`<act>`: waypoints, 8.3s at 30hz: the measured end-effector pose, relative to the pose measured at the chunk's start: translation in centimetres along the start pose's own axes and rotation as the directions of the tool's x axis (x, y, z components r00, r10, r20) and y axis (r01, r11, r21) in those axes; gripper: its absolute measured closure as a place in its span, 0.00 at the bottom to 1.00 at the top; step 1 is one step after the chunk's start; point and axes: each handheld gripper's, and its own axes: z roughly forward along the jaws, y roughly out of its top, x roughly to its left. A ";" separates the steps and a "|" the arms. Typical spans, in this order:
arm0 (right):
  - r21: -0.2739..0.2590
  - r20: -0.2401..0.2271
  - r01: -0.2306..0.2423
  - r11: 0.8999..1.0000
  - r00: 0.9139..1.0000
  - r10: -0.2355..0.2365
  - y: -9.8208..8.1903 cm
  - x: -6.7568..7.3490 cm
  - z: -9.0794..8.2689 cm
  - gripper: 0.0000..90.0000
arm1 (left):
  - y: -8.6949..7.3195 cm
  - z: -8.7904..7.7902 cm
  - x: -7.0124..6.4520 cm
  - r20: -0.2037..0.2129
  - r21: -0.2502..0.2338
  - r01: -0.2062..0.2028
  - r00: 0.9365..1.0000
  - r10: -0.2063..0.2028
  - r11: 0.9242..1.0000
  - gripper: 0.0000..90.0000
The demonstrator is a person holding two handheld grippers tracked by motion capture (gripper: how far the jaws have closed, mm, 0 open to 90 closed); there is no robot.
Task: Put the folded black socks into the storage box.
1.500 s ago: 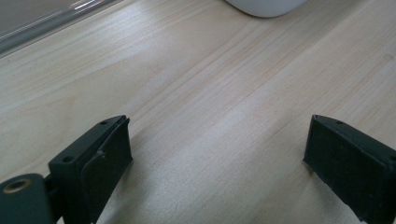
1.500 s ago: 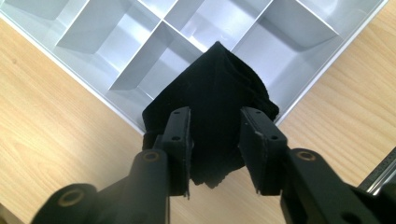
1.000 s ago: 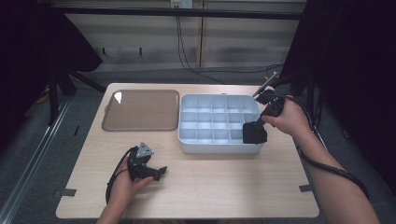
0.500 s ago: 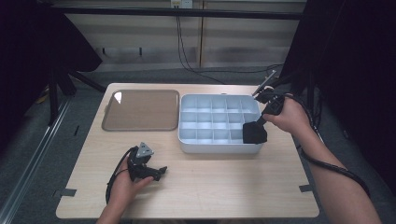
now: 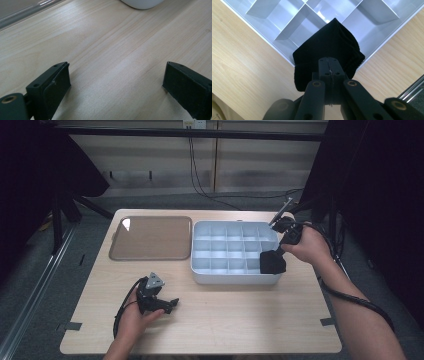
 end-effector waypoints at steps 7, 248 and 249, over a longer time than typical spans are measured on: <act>0.011 -0.002 0.003 1.000 1.000 -0.003 0.1 0.0 0.9 1.00 | 0.0 0.0 0.0 0.000 0.000 0.002 1.000 -0.002 1.000 0.07; -0.085 0.018 -0.021 0.996 1.000 0.022 -1.4 0.0 3.8 0.44 | 0.0 0.0 0.0 0.001 0.007 -0.007 1.000 0.007 1.000 0.07; -0.092 0.020 -0.022 0.996 1.000 0.024 -1.5 0.1 3.7 0.43 | 0.0 0.0 0.0 0.001 0.007 -0.007 1.000 0.007 1.000 0.07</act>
